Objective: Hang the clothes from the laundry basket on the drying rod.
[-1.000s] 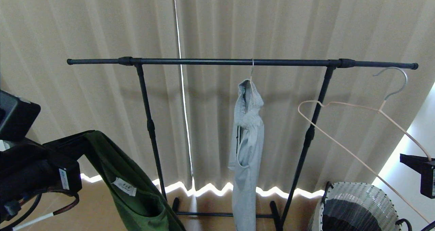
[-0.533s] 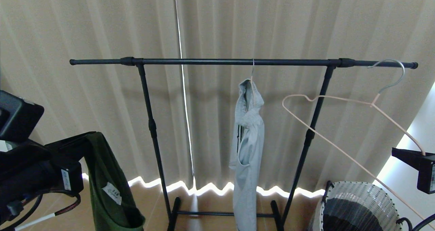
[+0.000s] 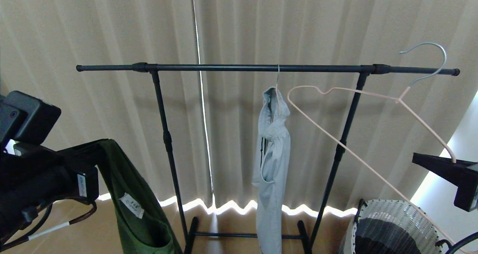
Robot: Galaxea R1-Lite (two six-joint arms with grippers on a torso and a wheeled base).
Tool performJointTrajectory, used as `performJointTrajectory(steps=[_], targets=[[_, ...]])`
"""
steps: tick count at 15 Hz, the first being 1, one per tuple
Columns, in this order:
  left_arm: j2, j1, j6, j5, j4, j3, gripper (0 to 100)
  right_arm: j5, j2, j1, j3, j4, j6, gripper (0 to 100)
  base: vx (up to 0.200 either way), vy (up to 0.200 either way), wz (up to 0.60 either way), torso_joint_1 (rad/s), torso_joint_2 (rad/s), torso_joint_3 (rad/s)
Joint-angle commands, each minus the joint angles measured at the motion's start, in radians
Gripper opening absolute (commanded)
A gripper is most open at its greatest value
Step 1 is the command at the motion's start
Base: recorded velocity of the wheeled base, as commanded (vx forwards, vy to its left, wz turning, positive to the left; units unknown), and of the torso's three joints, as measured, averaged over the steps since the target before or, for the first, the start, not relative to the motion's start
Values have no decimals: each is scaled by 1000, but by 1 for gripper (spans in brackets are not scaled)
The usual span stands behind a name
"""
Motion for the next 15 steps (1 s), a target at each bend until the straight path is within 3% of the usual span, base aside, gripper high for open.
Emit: performJointTrajectory(steps=[1, 3, 8, 12, 15], targets=[[35, 0, 0, 13, 0, -22, 0, 0, -16, 89, -4, -3, 13, 0, 0, 0, 0, 0, 0, 0], [69, 0, -2, 28, 0, -56, 0, 0, -16, 174, -10, -3, 15, 0, 0, 0, 0, 0, 0, 0], [142, -2, -45, 33, 3, -135, 0, 30, -2, 285, 6, -2, 21, 0, 0, 0, 0, 0, 0, 0], [205, -7, -89, 36, 38, -204, 0, 71, 35, 386, 72, -3, 76, 0, 0, 0, 0, 0, 0, 0], [274, -10, -115, 108, 40, -264, 0, 71, 93, 507, 64, -5, 139, 0, 0, 0, 0, 0, 0, 0]])
